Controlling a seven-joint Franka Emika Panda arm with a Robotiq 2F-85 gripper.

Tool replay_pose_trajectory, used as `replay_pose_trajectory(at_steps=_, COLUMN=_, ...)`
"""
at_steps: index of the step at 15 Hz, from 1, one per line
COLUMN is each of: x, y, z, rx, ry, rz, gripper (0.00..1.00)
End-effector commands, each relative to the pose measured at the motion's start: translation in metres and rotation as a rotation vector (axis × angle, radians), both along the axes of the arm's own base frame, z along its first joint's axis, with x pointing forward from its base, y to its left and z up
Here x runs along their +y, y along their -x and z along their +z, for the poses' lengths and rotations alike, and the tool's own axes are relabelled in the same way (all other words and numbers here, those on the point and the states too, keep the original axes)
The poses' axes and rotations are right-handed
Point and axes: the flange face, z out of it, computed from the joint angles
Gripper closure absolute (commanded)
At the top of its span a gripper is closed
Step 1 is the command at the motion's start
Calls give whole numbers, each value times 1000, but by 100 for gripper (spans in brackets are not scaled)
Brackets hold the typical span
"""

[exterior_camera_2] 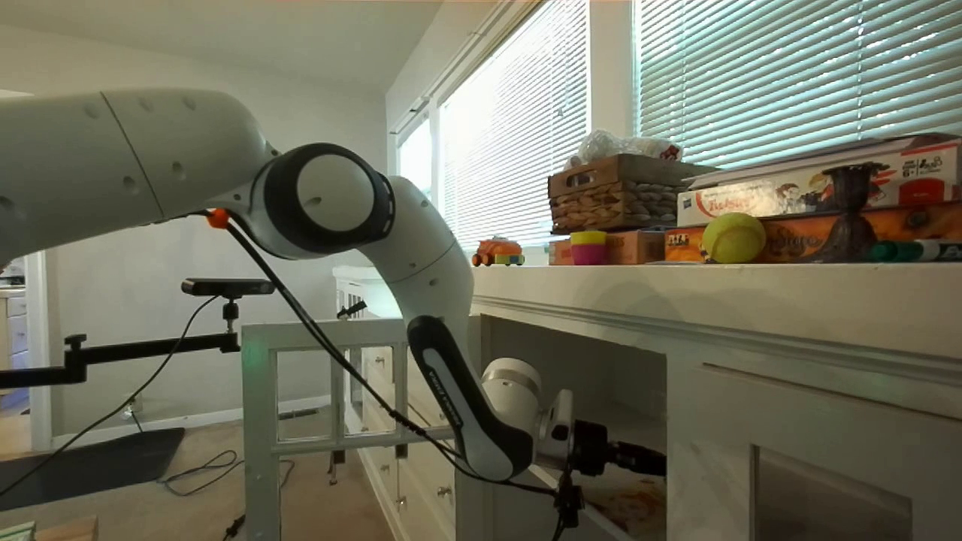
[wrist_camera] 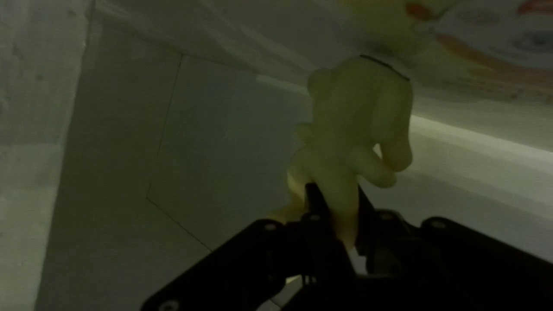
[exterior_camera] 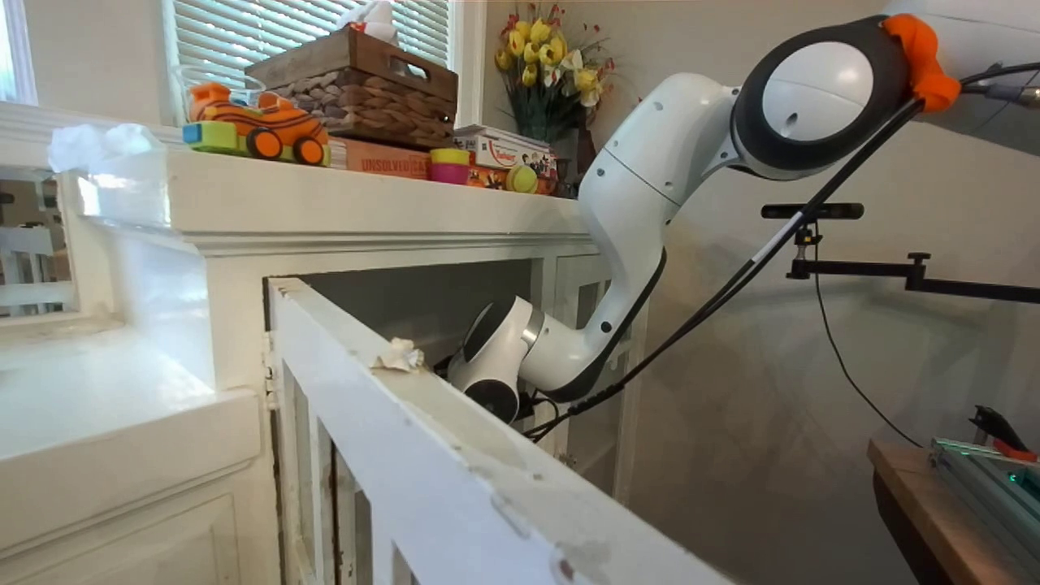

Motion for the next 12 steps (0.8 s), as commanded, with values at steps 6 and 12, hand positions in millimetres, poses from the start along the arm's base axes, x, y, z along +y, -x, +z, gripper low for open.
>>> replay_pose_trajectory(at_steps=6, x=34, y=48, z=35, rx=95, ry=0, rz=64, gripper=96)
replay_pose_trajectory(at_steps=12, x=61, y=104, z=48, rx=238, ry=-7, rz=126, gripper=96)
